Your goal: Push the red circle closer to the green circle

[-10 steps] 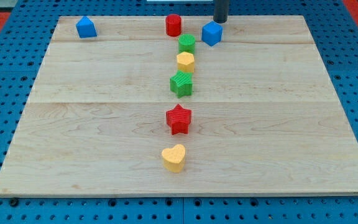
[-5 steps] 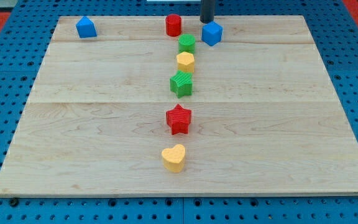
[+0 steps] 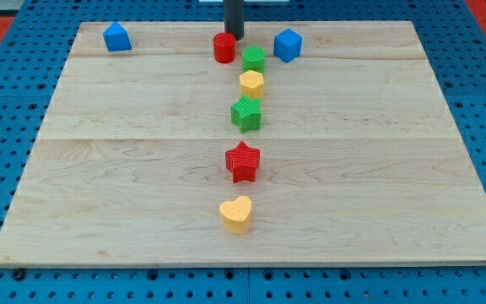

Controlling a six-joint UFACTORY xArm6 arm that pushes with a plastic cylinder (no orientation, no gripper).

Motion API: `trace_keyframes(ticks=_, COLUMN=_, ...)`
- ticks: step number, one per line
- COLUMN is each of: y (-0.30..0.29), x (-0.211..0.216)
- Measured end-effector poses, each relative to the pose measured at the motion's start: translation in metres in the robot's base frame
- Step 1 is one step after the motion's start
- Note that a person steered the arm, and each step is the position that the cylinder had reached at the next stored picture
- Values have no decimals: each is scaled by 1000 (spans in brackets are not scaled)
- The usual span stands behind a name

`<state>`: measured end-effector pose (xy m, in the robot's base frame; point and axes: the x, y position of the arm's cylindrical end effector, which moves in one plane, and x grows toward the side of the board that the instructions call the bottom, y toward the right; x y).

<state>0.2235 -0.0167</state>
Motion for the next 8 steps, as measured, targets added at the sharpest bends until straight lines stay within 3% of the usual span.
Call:
trace_keyframes(ticks=3, y=-10, x=-3)
trace_keyframes(ticks=4, y=-43, x=-3)
trace_keyframes(ticks=8, y=52, x=49)
